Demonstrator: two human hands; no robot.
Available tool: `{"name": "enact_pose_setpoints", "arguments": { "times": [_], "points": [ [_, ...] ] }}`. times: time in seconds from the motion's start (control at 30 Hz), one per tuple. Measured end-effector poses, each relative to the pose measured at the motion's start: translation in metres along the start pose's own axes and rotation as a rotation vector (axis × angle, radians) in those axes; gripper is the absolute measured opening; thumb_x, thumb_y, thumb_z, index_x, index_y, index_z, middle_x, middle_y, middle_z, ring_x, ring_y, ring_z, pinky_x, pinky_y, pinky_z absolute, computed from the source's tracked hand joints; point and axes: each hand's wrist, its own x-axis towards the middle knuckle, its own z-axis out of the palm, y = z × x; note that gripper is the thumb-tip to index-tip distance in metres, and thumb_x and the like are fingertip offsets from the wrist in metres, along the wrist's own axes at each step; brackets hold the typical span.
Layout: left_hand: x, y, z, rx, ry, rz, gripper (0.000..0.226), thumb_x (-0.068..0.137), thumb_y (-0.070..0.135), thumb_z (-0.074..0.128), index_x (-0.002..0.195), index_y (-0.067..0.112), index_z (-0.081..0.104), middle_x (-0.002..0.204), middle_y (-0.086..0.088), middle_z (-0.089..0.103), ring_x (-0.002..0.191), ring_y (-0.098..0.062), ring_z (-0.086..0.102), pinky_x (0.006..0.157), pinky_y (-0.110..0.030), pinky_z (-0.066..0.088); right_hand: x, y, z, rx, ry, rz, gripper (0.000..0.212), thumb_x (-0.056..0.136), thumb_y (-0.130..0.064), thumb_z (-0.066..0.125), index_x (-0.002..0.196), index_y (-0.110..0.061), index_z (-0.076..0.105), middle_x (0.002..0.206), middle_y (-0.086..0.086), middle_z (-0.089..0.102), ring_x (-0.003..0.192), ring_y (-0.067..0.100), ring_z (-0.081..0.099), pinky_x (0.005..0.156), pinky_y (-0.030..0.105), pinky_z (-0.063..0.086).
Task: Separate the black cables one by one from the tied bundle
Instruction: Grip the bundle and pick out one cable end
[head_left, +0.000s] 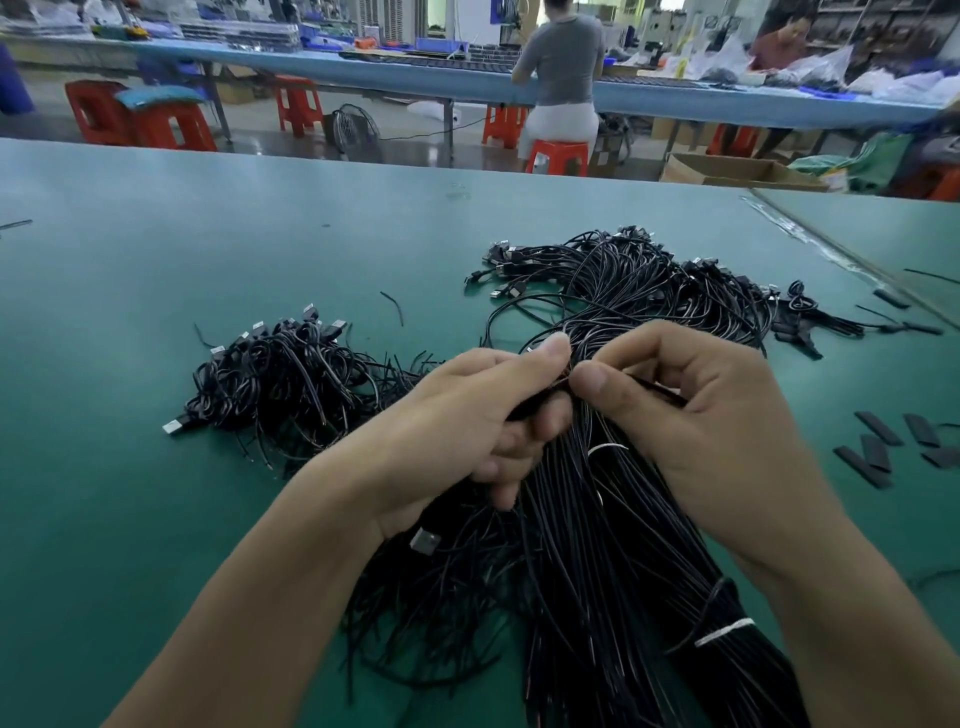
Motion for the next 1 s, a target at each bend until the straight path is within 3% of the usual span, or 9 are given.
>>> {"name": "enact_pose_setpoints", "arguments": {
  "times": [0.1, 0.2, 0.27, 0.33, 0.43, 0.53, 0.63, 0.73, 1.0],
  "points": [
    [-0.002, 0.002, -0.001, -0.05, -0.076, -0.034, 0.049, 0.096, 0.053, 0.044, 0.054, 0.028, 0.046, 0.044, 0.012, 0.027, 0.035, -0.004, 0.027, 0.042, -0.02, 0.04, 0.0, 0.0, 0.001, 0.161, -0.117, 0.095, 0.018, 0.079, -0.036, 0.077, 0.074, -0.023, 0.065, 0.069, 0.0, 0.063, 0.061, 0.009, 0.058, 0.05, 0.021, 0.046],
    [-0.003, 0.0, -0.004, -0.2, -0.192, -0.051, 0.047, 0.096, 0.047, 0.045, 0.054, 0.026, 0.044, 0.043, 0.01, 0.031, 0.037, -0.006, 0.035, 0.045, -0.023, 0.047, -0.001, -0.003, 0.001, 0.338, -0.241, 0.1, 0.007, 0.082, -0.025, 0.07, 0.077, -0.024, 0.065, 0.083, 0.0, 0.071, 0.076, 0.012, 0.066, 0.071, 0.034, 0.06],
    [-0.004, -0.001, -0.002, -0.295, -0.239, -0.045, 0.047, 0.097, 0.042, 0.045, 0.055, 0.023, 0.045, 0.045, 0.005, 0.039, 0.044, -0.011, 0.048, 0.056, -0.029, 0.055, -0.001, -0.006, -0.001, 0.384, -0.253, 0.102, 0.008, 0.081, -0.021, 0.072, 0.077, -0.019, 0.065, 0.08, 0.006, 0.073, 0.071, 0.019, 0.07, 0.066, 0.036, 0.062],
    [-0.001, -0.005, 0.002, -0.294, -0.173, -0.034, 0.048, 0.098, 0.043, 0.047, 0.054, 0.022, 0.047, 0.051, -0.002, 0.051, 0.055, -0.018, 0.061, 0.066, -0.034, 0.059, -0.001, -0.005, -0.003, 0.386, -0.231, 0.091, 0.012, 0.081, -0.016, 0.074, 0.076, -0.013, 0.064, 0.074, 0.011, 0.073, 0.061, 0.024, 0.071, 0.055, 0.031, 0.059],
    [0.004, -0.008, 0.006, -0.234, 0.015, 0.005, 0.047, 0.091, 0.045, 0.051, 0.051, 0.022, 0.048, 0.057, -0.003, 0.056, 0.059, -0.016, 0.064, 0.071, -0.037, 0.063, 0.0, 0.002, -0.005, 0.134, -0.161, -0.017, 0.01, 0.081, -0.01, 0.075, 0.077, -0.015, 0.067, 0.071, 0.0, 0.074, 0.063, 0.008, 0.07, 0.061, 0.015, 0.053],
    [0.004, -0.008, 0.002, -0.18, 0.071, 0.035, 0.044, 0.087, 0.046, 0.05, 0.049, 0.023, 0.047, 0.059, -0.002, 0.054, 0.055, -0.013, 0.06, 0.054, -0.022, 0.054, 0.0, 0.005, -0.003, 0.053, -0.169, -0.039, 0.012, 0.083, -0.013, 0.076, 0.082, -0.02, 0.067, 0.072, -0.007, 0.074, 0.067, 0.001, 0.068, 0.062, 0.011, 0.05],
    [0.002, -0.009, -0.001, -0.147, 0.023, 0.008, 0.052, 0.095, 0.05, 0.051, 0.051, 0.024, 0.044, 0.057, 0.001, 0.048, 0.054, -0.013, 0.054, 0.051, -0.02, 0.047, 0.0, 0.006, -0.003, 0.013, -0.141, -0.031, 0.013, 0.078, -0.023, 0.078, 0.082, -0.024, 0.066, 0.078, -0.004, 0.073, 0.072, 0.009, 0.07, 0.065, 0.023, 0.055],
    [0.002, -0.008, 0.0, -0.253, -0.063, -0.022, 0.049, 0.094, 0.047, 0.049, 0.051, 0.025, 0.042, 0.055, 0.004, 0.041, 0.053, -0.012, 0.048, 0.049, -0.022, 0.045, 0.0, 0.004, -0.003, 0.043, -0.14, -0.003, 0.014, 0.075, -0.026, 0.079, 0.079, -0.026, 0.065, 0.094, 0.001, 0.075, 0.085, 0.016, 0.073, 0.083, 0.039, 0.06],
    [0.005, -0.01, 0.005, -0.268, 0.051, 0.005, 0.046, 0.085, 0.047, 0.056, 0.048, 0.023, 0.046, 0.056, -0.001, 0.049, 0.052, -0.013, 0.057, 0.051, -0.022, 0.052, 0.001, 0.006, 0.002, 0.128, -0.064, 0.0, 0.018, 0.076, -0.004, 0.079, 0.076, -0.014, 0.064, 0.072, 0.005, 0.074, 0.063, 0.018, 0.071, 0.062, 0.028, 0.057]
  ]
}}
